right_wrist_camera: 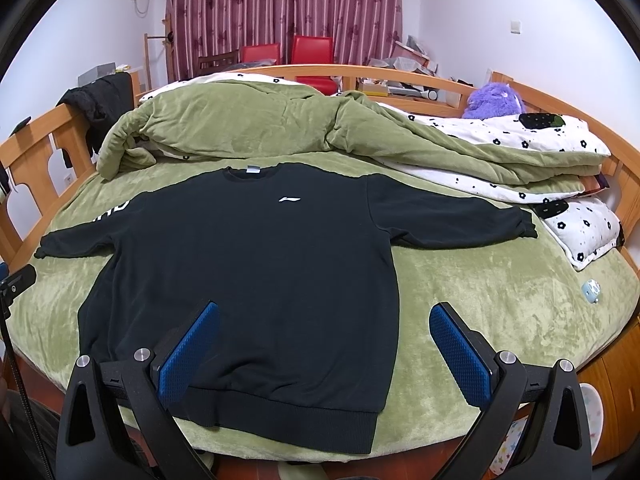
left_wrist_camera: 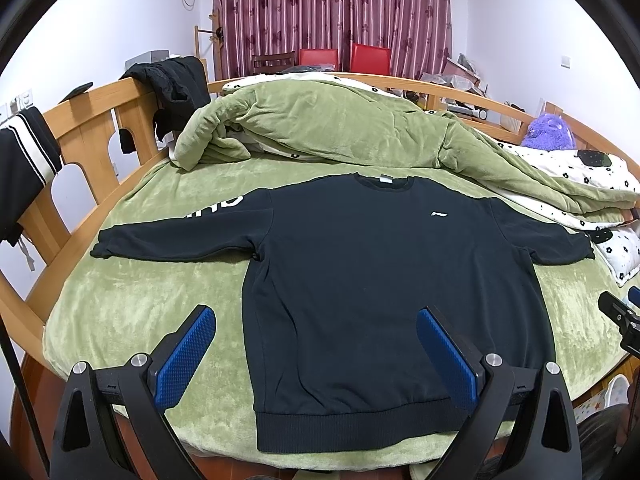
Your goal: Fold small clothes
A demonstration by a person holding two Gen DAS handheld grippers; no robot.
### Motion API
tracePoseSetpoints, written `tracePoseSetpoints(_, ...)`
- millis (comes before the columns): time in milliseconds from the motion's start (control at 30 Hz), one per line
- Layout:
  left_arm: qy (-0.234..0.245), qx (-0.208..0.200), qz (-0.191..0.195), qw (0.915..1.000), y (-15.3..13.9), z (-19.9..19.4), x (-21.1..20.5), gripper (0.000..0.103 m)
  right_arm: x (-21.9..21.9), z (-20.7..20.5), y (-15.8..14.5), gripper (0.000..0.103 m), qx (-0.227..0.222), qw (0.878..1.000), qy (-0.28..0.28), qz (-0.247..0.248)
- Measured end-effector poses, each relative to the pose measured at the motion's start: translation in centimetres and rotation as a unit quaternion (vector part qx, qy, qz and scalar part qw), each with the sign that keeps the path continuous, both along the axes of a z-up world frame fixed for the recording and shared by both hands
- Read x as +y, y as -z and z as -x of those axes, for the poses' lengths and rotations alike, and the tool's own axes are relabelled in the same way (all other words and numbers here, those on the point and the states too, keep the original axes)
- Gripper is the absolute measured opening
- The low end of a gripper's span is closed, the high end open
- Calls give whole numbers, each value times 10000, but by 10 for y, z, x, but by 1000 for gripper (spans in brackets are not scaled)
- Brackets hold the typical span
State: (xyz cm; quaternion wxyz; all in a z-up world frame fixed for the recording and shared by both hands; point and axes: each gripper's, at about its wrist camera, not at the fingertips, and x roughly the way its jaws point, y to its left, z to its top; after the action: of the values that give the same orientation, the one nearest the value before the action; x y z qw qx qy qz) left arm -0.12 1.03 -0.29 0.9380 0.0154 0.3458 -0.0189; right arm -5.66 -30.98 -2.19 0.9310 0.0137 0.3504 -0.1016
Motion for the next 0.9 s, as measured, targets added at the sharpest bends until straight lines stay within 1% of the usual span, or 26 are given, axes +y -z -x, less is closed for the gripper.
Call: tracePoseSetpoints(900,6,4,22,10000,2,1,0,102,1,0,0,103,-4,10000,0,-5)
